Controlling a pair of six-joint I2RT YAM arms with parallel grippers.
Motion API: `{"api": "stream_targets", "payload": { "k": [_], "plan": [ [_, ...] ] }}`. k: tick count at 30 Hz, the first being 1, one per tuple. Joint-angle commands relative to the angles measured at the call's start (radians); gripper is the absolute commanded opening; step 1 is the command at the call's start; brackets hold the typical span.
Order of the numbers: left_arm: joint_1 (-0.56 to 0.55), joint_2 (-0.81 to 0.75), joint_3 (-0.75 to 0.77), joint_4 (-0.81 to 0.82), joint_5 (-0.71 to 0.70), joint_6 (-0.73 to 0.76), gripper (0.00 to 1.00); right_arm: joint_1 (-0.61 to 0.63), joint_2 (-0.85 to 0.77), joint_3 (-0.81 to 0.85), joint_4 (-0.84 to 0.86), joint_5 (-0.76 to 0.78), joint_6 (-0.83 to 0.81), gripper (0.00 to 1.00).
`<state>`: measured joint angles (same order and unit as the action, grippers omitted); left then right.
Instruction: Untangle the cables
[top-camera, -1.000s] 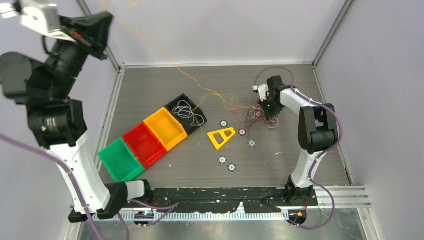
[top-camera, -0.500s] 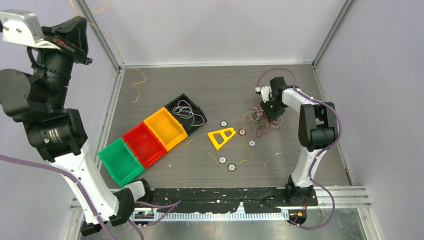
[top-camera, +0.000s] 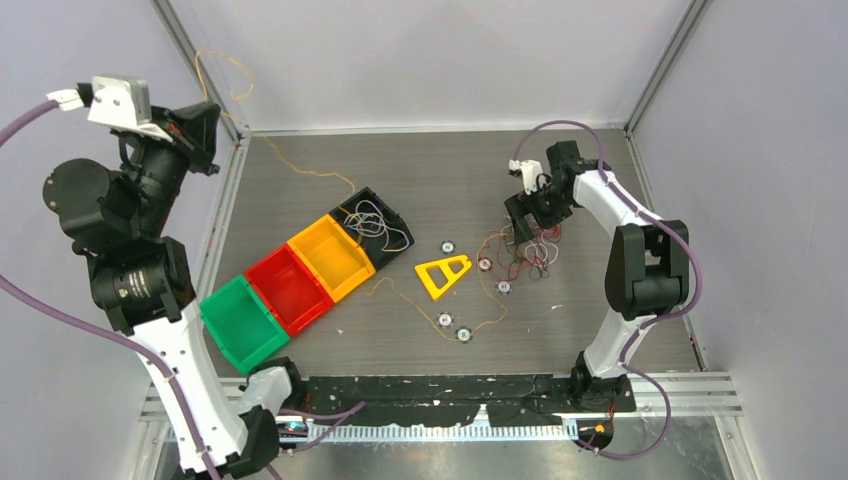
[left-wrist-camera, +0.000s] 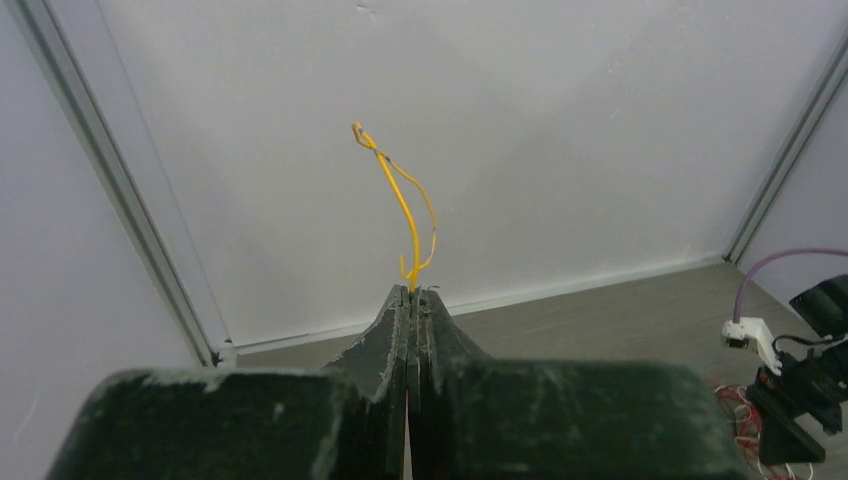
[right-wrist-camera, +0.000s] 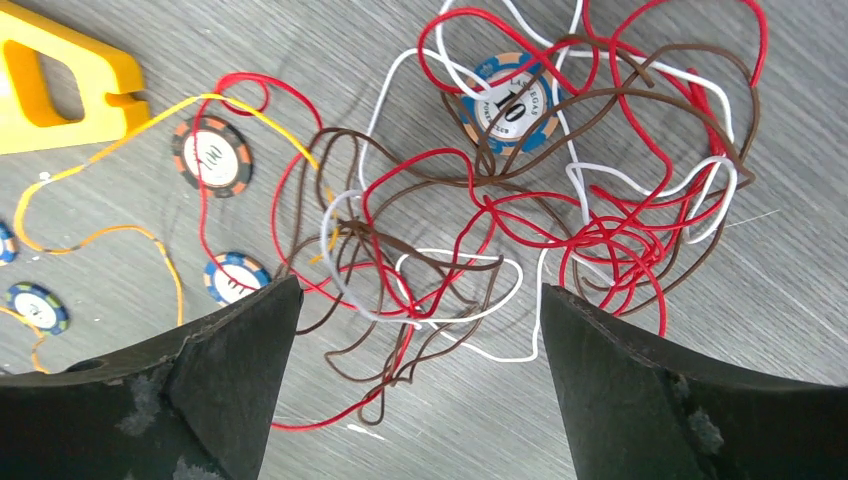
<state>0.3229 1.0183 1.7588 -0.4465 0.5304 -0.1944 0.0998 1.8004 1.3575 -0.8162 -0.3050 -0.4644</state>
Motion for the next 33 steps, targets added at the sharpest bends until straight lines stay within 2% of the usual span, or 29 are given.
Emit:
{"api": "stream_targets", "payload": {
  "k": [1,6,13,17,22,26,33],
  "plan": [
    [0.007,-0.046,-0.101,0.007,0.071,0.064,0.0,-0.004,-0.073,0.044,-0.045,-0.067,0.002,0.95],
    [0.007,-0.067,-0.21,0.014,0.091,0.118,0.0,-0.003,-0.084,0.053,-0.058,-0.089,0.01,0.95],
    [0.007,-0.067,-0.268,0.003,0.012,0.225,0.0,-0.003,-0.08,0.062,-0.081,-0.118,0.013,0.95],
    [0.007,-0.066,-0.275,0.058,-0.091,0.277,0.0,-0.003,-0.073,0.062,-0.085,-0.119,0.013,0.95],
    [0.009,-0.029,-0.203,0.06,-0.146,0.322,0.0,-0.003,-0.067,0.063,-0.088,-0.117,0.013,0.95],
    [0.011,-0.046,-0.193,0.062,-0.078,0.356,0.0,-0.003,-0.067,0.061,-0.087,-0.111,0.013,0.95],
    [0.011,-0.088,-0.229,-0.049,0.122,0.391,0.0,-0.003,-0.065,0.057,-0.084,-0.108,0.012,0.95]
  ]
}}
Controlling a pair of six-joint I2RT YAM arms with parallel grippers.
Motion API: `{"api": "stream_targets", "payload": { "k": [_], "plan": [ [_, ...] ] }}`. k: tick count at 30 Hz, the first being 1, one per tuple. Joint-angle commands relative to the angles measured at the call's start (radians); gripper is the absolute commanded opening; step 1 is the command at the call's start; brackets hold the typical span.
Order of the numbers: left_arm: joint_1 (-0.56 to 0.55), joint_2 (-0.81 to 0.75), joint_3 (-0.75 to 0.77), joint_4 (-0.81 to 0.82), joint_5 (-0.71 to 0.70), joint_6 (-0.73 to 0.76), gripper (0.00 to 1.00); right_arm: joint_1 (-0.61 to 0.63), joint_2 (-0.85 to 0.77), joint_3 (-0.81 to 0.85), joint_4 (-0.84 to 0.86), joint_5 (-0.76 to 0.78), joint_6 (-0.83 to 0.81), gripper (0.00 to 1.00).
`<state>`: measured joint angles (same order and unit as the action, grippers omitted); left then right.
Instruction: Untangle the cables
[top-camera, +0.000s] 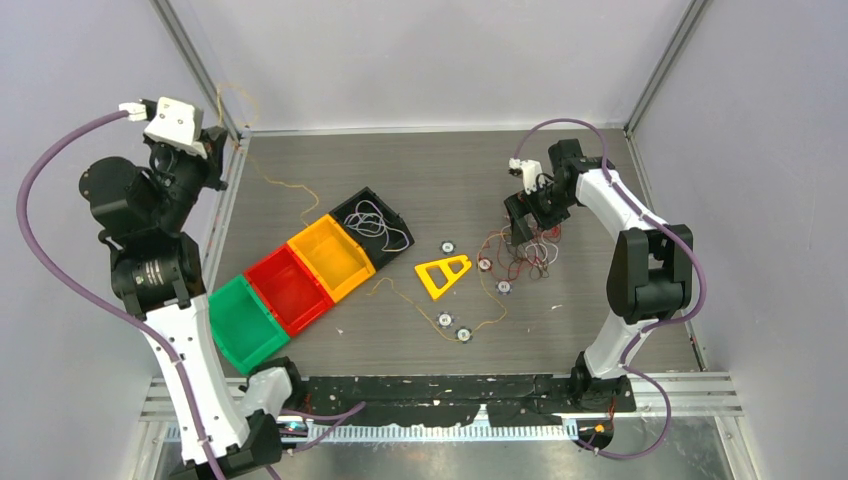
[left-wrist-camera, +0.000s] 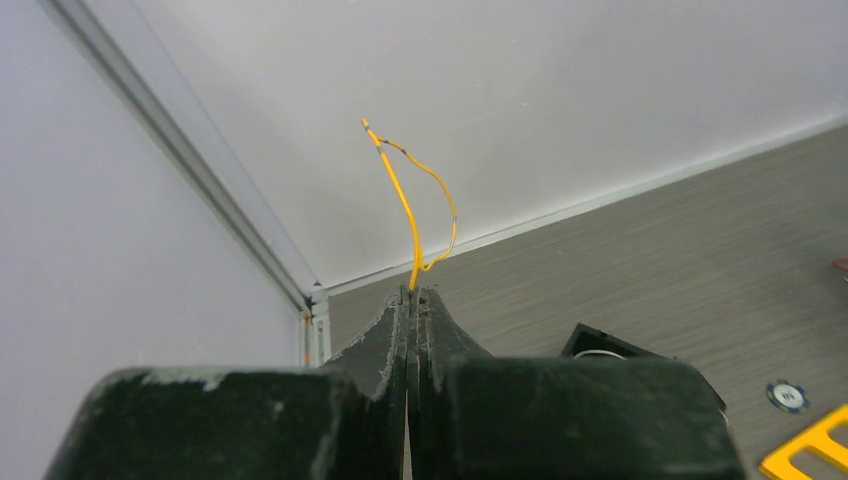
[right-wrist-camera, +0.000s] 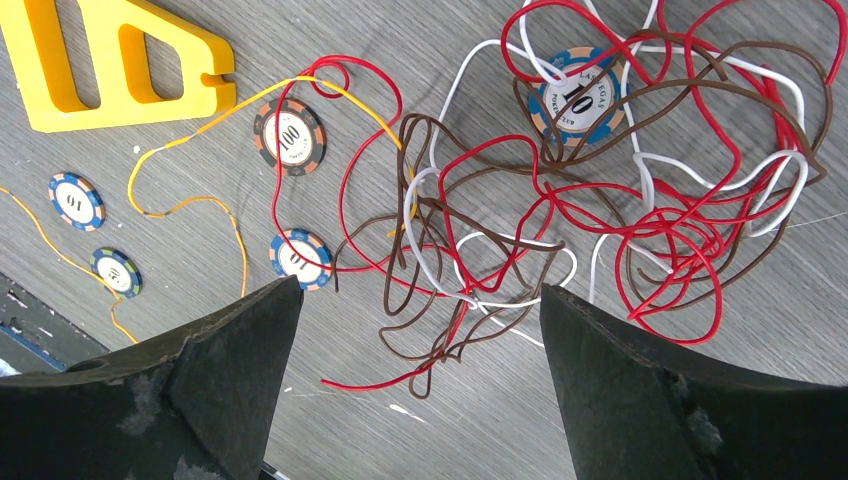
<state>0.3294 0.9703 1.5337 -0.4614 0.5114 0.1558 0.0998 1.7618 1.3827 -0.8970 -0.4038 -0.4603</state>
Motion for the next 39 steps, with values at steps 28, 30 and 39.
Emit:
{"api": "stream_targets", "payload": {
  "k": [28,30,39],
  "plan": [
    [-0.2,0.139,-0.377,-0.309,-0.016,0.36,0.0,-0.003,-0.014,-0.015,0.013,0.021,-0.001,0.95],
    [-0.15,0.105,-0.373,-0.269,0.037,0.32,0.0,-0.003,-0.014,-0.016,0.011,0.02,-0.001,0.95],
    [-0.067,-0.029,-0.155,-0.391,-0.006,0.323,0.0,-0.003,-0.04,-0.022,-0.003,0.018,0.0,0.95]
  ]
}}
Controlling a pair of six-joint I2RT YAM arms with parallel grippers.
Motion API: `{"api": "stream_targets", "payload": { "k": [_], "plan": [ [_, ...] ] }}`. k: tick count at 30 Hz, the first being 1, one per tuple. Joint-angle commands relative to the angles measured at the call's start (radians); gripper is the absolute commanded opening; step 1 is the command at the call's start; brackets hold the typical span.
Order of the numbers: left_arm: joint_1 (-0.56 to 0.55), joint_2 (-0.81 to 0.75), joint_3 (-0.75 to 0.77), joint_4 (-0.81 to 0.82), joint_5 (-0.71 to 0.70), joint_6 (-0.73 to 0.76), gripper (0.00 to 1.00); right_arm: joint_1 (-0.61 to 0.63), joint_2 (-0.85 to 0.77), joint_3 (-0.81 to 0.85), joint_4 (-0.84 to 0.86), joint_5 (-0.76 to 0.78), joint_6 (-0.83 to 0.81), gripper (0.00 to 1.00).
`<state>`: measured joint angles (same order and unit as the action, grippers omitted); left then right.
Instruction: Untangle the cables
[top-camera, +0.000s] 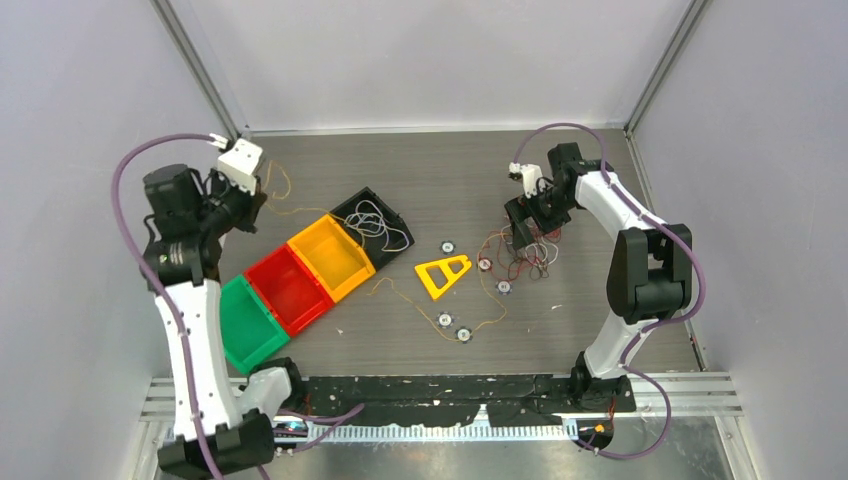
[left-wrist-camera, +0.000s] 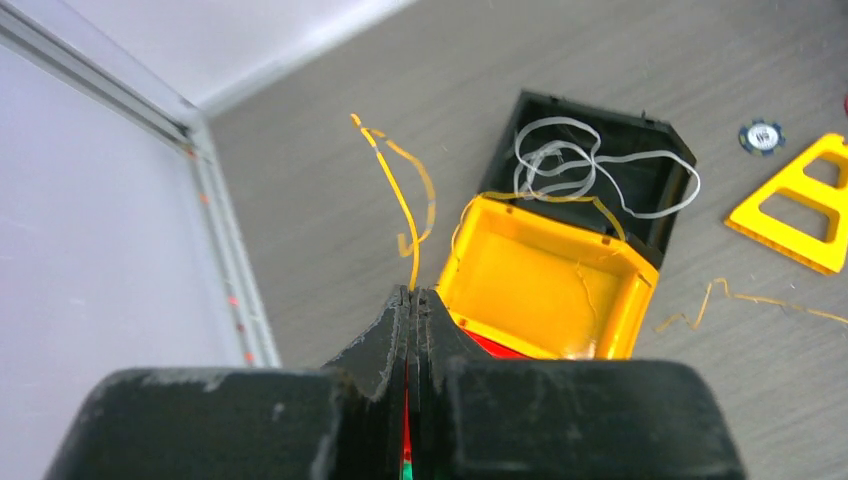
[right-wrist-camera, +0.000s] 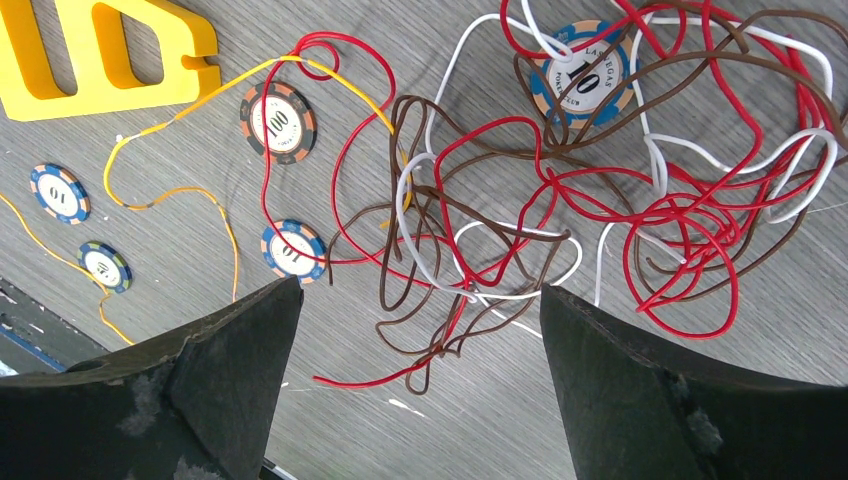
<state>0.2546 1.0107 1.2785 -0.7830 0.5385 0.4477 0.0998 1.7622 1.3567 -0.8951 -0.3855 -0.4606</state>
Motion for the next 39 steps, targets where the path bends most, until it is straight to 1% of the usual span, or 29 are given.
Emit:
{"api": "stream_targets", "payload": {
  "k": [1,5,7,10,12,15,17,22,24,26,31,34,36,39],
  "plan": [
    [0.008,-0.07,0.115,-0.107,-0.049,0.053,0.0,-0.003,-0.044,0.004,-0.007,0.0,0.0,0.95],
    [0.008,-0.091,0.131,-0.218,-0.088,0.13,0.0,-0.003,-0.053,0.004,-0.014,0.003,-0.002,0.95],
    [0.008,-0.095,0.128,-0.247,-0.11,0.146,0.0,-0.002,-0.057,0.004,-0.017,0.0,-0.003,0.95],
    [0.008,-0.088,0.121,-0.278,-0.083,0.159,0.0,-0.004,-0.056,0.002,-0.019,-0.008,-0.001,0.95],
    [-0.016,-0.079,0.114,-0.281,-0.059,0.154,0.0,-0.003,-0.051,0.006,-0.02,-0.013,0.004,0.95],
    [-0.088,-0.049,0.107,-0.281,-0.026,0.114,0.0,-0.003,-0.044,0.007,-0.02,-0.012,0.004,0.95],
    [-0.131,-0.025,0.096,-0.261,-0.001,0.058,0.0,-0.003,-0.042,0.004,-0.019,-0.008,0.0,0.95],
    [-0.239,0.042,0.13,-0.282,0.13,-0.027,0.0,-0.003,-0.038,-0.017,-0.013,0.007,-0.01,0.95],
    [-0.297,0.046,0.137,-0.282,0.139,-0.064,0.0,-0.003,-0.038,-0.026,-0.011,0.011,-0.013,0.95],
    [-0.329,0.038,0.142,-0.295,0.144,-0.082,0.0,-0.003,-0.039,-0.03,-0.01,0.01,-0.015,0.95],
    [-0.351,0.009,0.157,-0.351,0.165,-0.124,0.0,-0.004,-0.047,-0.035,-0.01,0.005,-0.012,0.95],
    [-0.358,-0.017,0.143,-0.354,0.169,-0.149,0.0,-0.003,-0.052,-0.033,-0.01,0.0,-0.01,0.95],
    [-0.359,-0.027,0.123,-0.337,0.156,-0.153,0.0,-0.003,-0.054,-0.032,-0.01,-0.005,-0.006,0.95],
    [-0.357,-0.023,0.076,-0.279,0.094,-0.187,0.0,-0.003,-0.057,-0.032,-0.011,-0.01,-0.004,0.95]
  ]
}}
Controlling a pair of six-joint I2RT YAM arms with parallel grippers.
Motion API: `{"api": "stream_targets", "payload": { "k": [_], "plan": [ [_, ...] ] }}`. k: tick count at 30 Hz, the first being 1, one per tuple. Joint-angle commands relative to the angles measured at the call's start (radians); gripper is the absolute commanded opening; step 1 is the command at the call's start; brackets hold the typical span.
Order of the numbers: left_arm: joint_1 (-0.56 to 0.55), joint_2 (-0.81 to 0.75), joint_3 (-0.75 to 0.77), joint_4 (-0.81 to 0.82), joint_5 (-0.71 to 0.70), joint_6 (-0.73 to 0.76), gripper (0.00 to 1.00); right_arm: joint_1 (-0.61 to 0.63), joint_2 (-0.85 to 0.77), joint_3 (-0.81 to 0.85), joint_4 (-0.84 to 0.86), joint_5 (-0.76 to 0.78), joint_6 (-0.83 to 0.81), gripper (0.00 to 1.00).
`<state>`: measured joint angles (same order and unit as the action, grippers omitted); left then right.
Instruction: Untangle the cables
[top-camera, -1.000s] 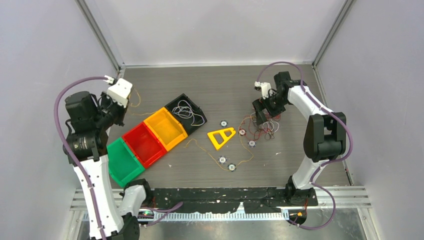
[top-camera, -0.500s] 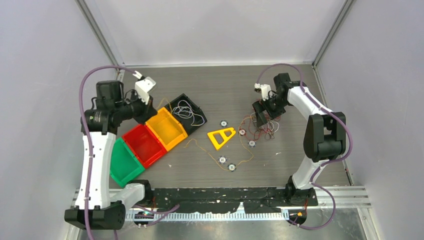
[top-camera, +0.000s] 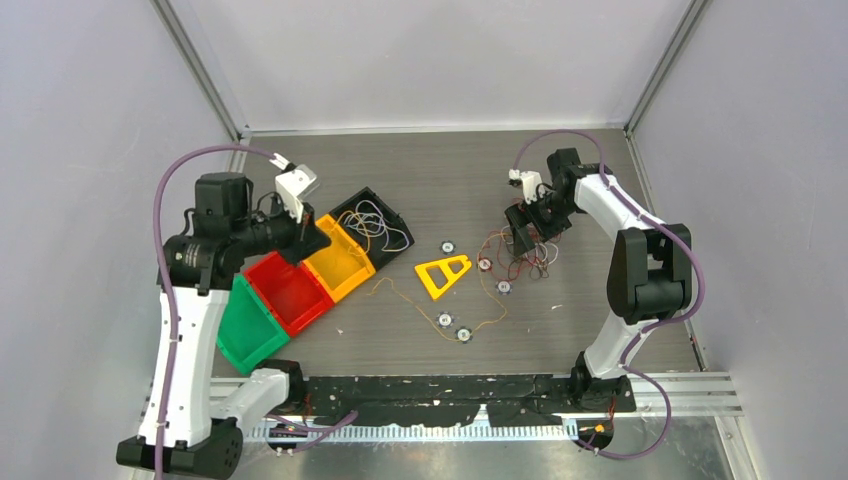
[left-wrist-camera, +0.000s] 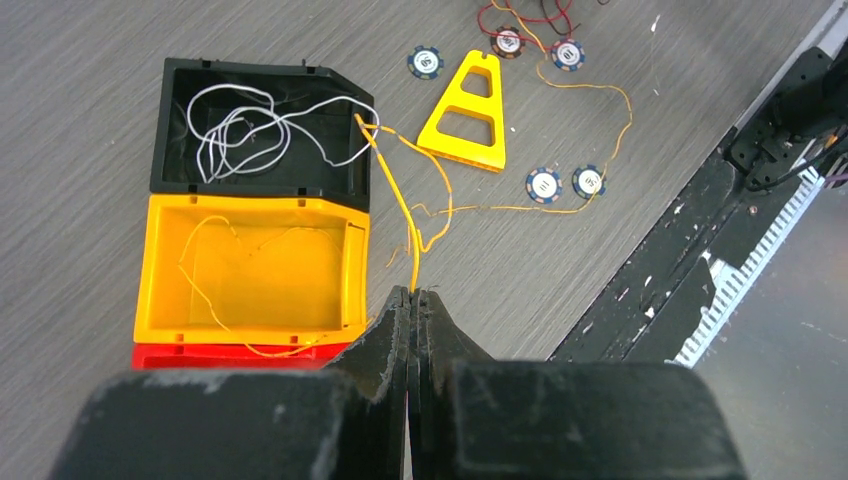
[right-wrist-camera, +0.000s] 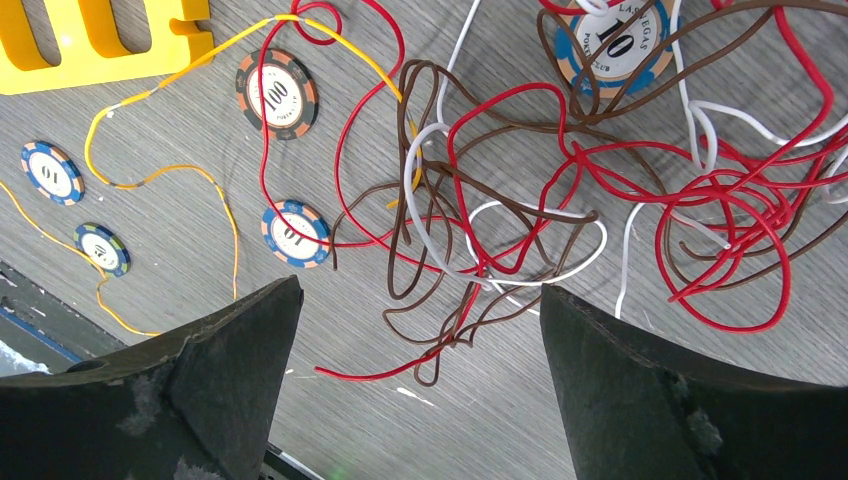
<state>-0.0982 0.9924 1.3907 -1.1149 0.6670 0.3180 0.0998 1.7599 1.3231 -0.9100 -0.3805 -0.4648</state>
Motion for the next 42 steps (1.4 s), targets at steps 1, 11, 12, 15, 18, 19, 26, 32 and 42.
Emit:
{"api": "stream_targets", "payload": {
  "k": [1,11,12,15,18,19,26,32,42],
  "plan": [
    [-0.005,0.002,-0.053,0.1,-0.048,-0.078,0.0,-0.003,-0.055,0.001,0.005,-0.015,0.0,0.95],
    [0.028,0.165,-0.196,0.474,-0.1,-0.189,0.0,-0.003,-0.043,-0.022,0.012,0.001,-0.011,0.95],
    [0.033,0.187,-0.19,0.475,-0.08,-0.197,0.0,-0.003,-0.042,-0.023,0.014,0.003,-0.012,0.95],
    [0.034,0.226,-0.21,0.526,-0.03,-0.237,0.0,-0.003,-0.032,-0.025,0.018,0.009,-0.015,0.95],
    [0.021,0.256,-0.227,0.564,0.037,-0.309,0.0,-0.003,-0.02,-0.016,0.019,0.007,-0.007,0.95],
    [0.012,0.265,-0.23,0.568,0.048,-0.335,0.0,-0.004,-0.016,-0.014,0.018,0.004,-0.006,0.95],
    [-0.005,0.279,-0.307,0.698,0.095,-0.421,0.0,-0.003,-0.021,-0.013,0.018,0.003,-0.001,0.95],
    [0.007,0.25,-0.315,0.674,-0.013,-0.343,0.0,-0.004,-0.034,-0.015,0.008,0.005,-0.005,0.95],
    [0.062,0.154,-0.443,0.54,-0.468,0.185,0.0,-0.003,-0.029,-0.025,0.01,-0.012,-0.003,0.95]
  ]
}}
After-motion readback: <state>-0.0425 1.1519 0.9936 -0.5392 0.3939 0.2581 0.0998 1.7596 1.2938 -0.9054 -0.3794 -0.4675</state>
